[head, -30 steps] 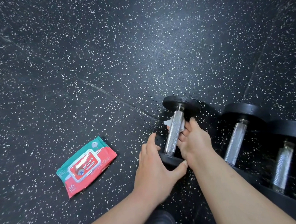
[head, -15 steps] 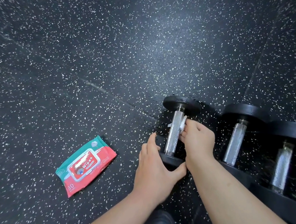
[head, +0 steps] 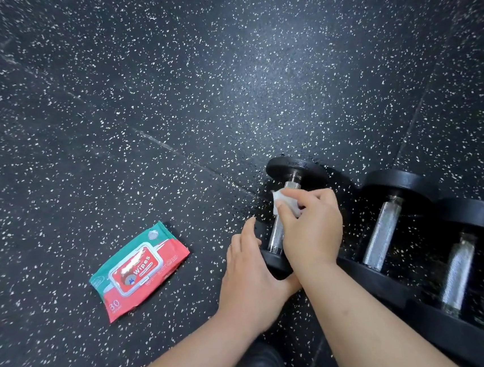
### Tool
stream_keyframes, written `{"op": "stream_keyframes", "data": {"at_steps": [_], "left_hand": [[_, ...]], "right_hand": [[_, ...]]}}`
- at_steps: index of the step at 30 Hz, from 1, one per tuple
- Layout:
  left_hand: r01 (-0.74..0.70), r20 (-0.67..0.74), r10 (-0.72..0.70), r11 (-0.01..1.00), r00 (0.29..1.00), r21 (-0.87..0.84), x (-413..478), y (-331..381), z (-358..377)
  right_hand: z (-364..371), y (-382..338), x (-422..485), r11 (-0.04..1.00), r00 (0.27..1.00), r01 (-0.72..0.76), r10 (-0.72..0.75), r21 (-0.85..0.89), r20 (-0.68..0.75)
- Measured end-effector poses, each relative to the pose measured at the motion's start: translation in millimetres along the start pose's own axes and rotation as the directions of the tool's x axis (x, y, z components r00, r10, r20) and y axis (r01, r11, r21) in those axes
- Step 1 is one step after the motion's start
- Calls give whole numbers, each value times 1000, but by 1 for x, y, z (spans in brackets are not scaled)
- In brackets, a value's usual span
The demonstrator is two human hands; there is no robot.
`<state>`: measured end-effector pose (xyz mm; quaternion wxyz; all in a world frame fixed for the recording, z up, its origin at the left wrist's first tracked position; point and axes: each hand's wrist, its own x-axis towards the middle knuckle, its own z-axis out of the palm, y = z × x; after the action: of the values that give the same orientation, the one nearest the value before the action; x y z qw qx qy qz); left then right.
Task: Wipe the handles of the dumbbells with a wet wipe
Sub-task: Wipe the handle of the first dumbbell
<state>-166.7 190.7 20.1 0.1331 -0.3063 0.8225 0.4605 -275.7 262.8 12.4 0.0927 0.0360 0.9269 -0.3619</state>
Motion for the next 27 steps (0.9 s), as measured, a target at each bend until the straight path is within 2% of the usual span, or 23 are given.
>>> {"op": "stream_keyframes", "data": {"at_steps": [5,11,17,20,27], "left_hand": [[-3,-3,3,1000,1000,-9,1,-2,1],[-5,-4,5,1000,1000,-7,0,0,1],[-10,2,10,1000,1000,-10,0,0,0],[-10,5,10,1000,1000,-6,0,1,0],[-5,10,5,1000,1000,7,0,2,-1]], "right_hand": [[3,-3,-1,982,997,74,-68,-175,38],[3,-1,1,988,997,67,-72,-141,-29],[4,-2,-1,975,997,76,-76,-208,9],[3,0,-1,983,999,36,-36,-178,5],[-3,1,-1,999,998,-15,17,28,-61]]}}
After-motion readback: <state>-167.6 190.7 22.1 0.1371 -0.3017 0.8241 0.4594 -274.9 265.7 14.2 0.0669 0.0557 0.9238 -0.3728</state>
